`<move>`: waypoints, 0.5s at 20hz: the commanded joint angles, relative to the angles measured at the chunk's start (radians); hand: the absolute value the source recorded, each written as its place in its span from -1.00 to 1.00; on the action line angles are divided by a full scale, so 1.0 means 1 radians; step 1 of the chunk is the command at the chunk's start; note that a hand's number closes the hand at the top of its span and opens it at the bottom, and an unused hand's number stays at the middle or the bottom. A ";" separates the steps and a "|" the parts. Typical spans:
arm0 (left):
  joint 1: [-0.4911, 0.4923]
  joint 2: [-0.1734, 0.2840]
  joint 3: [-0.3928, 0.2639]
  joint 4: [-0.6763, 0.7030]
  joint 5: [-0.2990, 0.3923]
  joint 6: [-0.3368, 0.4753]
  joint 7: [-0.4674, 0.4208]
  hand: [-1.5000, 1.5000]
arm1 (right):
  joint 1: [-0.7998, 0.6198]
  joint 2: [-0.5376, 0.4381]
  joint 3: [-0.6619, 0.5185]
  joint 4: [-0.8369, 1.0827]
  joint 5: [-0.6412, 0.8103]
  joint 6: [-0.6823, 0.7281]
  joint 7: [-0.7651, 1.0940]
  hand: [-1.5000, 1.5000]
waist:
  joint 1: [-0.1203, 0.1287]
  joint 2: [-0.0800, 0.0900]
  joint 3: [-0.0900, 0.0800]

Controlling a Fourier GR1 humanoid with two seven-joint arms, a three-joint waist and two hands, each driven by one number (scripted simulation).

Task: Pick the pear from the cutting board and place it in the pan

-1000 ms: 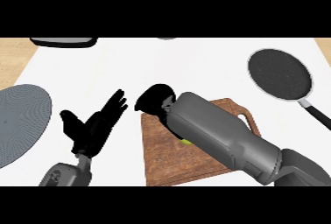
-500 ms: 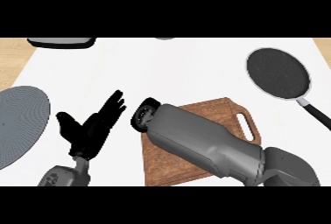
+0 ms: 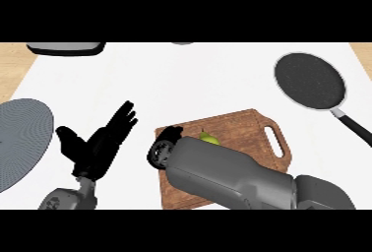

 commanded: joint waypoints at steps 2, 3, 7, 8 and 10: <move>0.029 0.014 0.038 -0.025 0.014 -0.011 0.014 0.00 | 0.047 0.006 0.039 -0.029 0.083 0.037 0.037 -1.00 | -0.021 0.000 0.001; -0.002 -0.010 0.013 0.021 -0.010 -0.022 -0.017 0.00 | -0.012 0.006 0.054 0.019 0.072 0.016 0.012 -1.00 | -0.005 0.004 0.001; 0.078 -0.039 -0.020 -0.028 -0.062 0.020 -0.050 0.00 | -0.049 -0.015 0.020 0.016 0.176 0.061 -0.065 -1.00 | -0.018 0.000 0.001; 0.004 -0.002 0.048 0.058 -0.011 -0.048 -0.048 0.00 | -0.020 0.006 0.064 0.072 0.201 0.018 -0.101 -1.00 | -0.014 0.005 0.001; 0.065 0.041 0.057 -0.039 0.015 -0.081 -0.002 0.00 | 0.004 -0.015 0.029 0.034 0.236 0.032 -0.114 -1.00 | -0.018 0.001 0.001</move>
